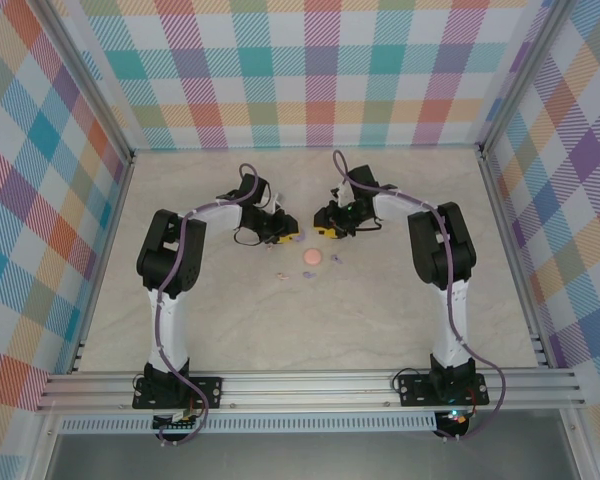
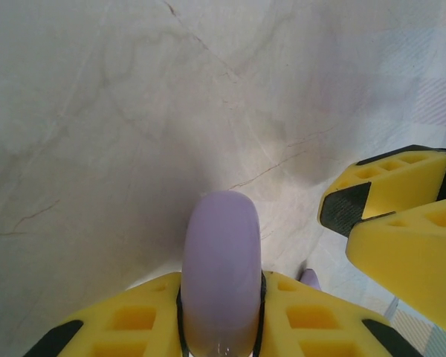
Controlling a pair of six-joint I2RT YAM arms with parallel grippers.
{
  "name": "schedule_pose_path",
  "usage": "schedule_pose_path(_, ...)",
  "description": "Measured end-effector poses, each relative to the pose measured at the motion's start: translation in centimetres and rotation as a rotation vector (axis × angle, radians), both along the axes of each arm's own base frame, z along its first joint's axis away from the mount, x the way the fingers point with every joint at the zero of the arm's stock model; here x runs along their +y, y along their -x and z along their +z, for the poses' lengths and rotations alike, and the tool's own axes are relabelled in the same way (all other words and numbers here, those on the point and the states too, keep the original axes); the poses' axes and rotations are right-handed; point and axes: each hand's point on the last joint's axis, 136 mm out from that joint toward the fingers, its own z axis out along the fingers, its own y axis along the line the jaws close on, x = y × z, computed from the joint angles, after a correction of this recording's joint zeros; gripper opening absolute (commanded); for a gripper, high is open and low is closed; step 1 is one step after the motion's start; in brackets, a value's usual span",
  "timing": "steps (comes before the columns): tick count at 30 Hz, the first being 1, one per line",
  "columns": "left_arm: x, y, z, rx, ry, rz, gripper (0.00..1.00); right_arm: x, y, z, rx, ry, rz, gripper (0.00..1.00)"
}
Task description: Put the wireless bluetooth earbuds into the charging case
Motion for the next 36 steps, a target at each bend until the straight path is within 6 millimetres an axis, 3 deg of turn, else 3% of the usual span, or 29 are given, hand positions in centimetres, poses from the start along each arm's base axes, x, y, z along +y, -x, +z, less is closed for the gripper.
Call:
schedule_pose_path(33,0.34,-0.08,-0.12,-0.001,-0.028,0.004,0.32,0.01,0.02,0.01,-0.002,0.000,0.003,0.36)
schedule_pose_path(36,0.35,-0.04,-0.12,0.002,-0.029,0.003,0.21,0.01,0.02,0.01,-0.002,0.000,0.003,0.36)
